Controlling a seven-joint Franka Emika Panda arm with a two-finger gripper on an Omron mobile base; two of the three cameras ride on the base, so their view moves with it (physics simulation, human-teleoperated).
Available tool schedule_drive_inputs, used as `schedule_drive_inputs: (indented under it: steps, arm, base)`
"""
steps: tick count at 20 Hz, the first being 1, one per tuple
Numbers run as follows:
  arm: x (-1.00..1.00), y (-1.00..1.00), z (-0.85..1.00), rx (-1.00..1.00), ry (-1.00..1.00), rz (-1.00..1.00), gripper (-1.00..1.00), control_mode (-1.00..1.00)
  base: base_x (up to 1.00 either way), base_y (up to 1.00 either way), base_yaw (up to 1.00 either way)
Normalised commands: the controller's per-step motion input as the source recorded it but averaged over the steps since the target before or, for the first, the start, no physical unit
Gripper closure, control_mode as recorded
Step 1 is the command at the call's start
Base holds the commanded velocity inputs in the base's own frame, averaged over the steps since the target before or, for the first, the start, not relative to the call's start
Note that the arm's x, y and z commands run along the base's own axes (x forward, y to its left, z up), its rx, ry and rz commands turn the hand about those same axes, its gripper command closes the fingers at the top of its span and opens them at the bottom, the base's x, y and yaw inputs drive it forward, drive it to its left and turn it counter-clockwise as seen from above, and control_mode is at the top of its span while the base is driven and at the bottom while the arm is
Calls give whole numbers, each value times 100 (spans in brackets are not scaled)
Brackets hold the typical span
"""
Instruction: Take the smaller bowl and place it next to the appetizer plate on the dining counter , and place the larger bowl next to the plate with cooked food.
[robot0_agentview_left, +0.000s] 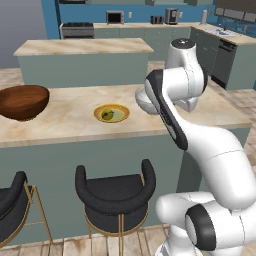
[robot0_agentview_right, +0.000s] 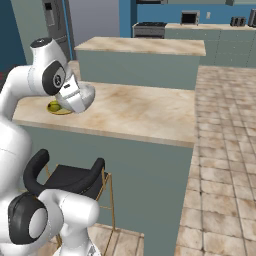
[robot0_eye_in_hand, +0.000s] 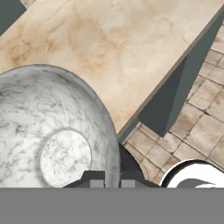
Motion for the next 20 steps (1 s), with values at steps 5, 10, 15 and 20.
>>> schedule_drive_inputs:
  steps: [5,10,15,20]
  arm:
    - [31,0,-20,0,0,0,100,-100]
    - [33,0,-25,0,0,0,100,-100]
    - [36,0,-22,0,0,0,100,-100]
    - [38,0,-22,0,0,0,100,-100]
  base:
    - [0,0,0]
    - [0,0,0]
    - [0,0,0]
    - [0,0,0]
